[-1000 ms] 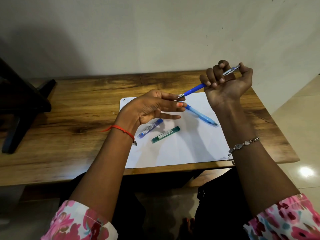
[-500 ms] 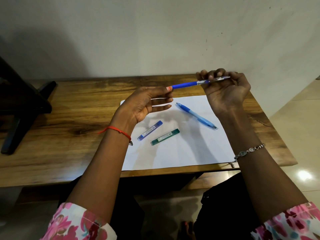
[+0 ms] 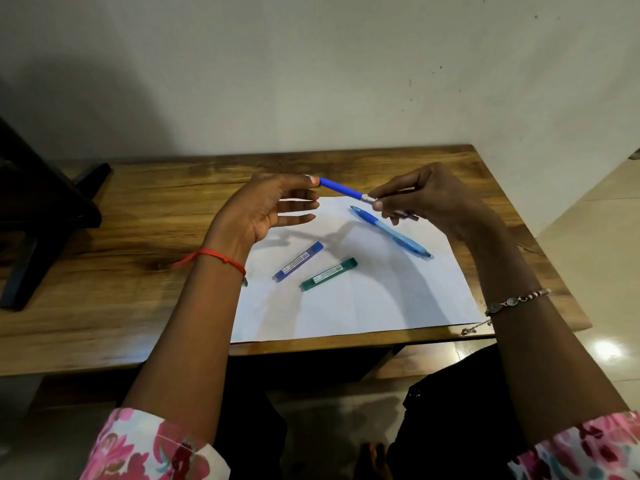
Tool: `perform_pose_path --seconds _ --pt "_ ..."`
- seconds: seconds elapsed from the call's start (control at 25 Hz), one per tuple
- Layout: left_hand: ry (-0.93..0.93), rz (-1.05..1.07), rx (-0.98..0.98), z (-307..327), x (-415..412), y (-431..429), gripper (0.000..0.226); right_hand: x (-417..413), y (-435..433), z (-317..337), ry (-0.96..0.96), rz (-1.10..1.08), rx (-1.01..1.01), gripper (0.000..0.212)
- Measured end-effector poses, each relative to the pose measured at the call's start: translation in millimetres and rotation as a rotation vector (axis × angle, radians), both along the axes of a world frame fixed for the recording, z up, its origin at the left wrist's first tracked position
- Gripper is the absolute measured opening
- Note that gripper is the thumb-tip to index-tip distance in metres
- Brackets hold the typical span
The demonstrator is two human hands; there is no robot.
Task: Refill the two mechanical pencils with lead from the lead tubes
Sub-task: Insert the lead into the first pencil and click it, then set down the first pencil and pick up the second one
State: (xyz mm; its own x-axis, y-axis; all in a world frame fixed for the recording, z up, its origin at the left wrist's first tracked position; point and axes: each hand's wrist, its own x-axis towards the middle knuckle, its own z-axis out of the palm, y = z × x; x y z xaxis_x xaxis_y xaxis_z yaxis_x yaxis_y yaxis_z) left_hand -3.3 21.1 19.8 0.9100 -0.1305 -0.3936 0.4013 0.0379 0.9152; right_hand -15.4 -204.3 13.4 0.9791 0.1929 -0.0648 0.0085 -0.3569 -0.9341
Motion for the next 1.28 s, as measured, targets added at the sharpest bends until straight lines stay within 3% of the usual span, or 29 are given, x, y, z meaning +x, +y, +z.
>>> perform_pose_path --seconds 0.12,0.28,0.48,0.76,1.0,1.28 --pt "0.035 0.001 0.088 -4 0 -3 0.007 -2 9 1 0.035 0.01 -0.119 0.02" --pt "0.078 -0.038 0.295 -8 0 -4 0.014 -2 18 -4 -0.039 0.021 -0.432 0.025" --pt "0.098 -0.023 0.481 -8 2 1 0.016 -4 24 -13 -0.049 0.035 -0.613 0.023" --pt "0.085 -0.016 0.539 -8 2 0 0.017 -2 25 -19 -0.032 0.055 -0.64 0.024" --pt "0.08 -0.017 0.554 -9 3 -1 0.015 3 11 -11 -0.1 -0.023 -0.518 0.018" --pt "0.042 -0.002 0.552 -12 3 -3 0.012 6 1 -16 -0.058 -0.076 -0.628 0.018"
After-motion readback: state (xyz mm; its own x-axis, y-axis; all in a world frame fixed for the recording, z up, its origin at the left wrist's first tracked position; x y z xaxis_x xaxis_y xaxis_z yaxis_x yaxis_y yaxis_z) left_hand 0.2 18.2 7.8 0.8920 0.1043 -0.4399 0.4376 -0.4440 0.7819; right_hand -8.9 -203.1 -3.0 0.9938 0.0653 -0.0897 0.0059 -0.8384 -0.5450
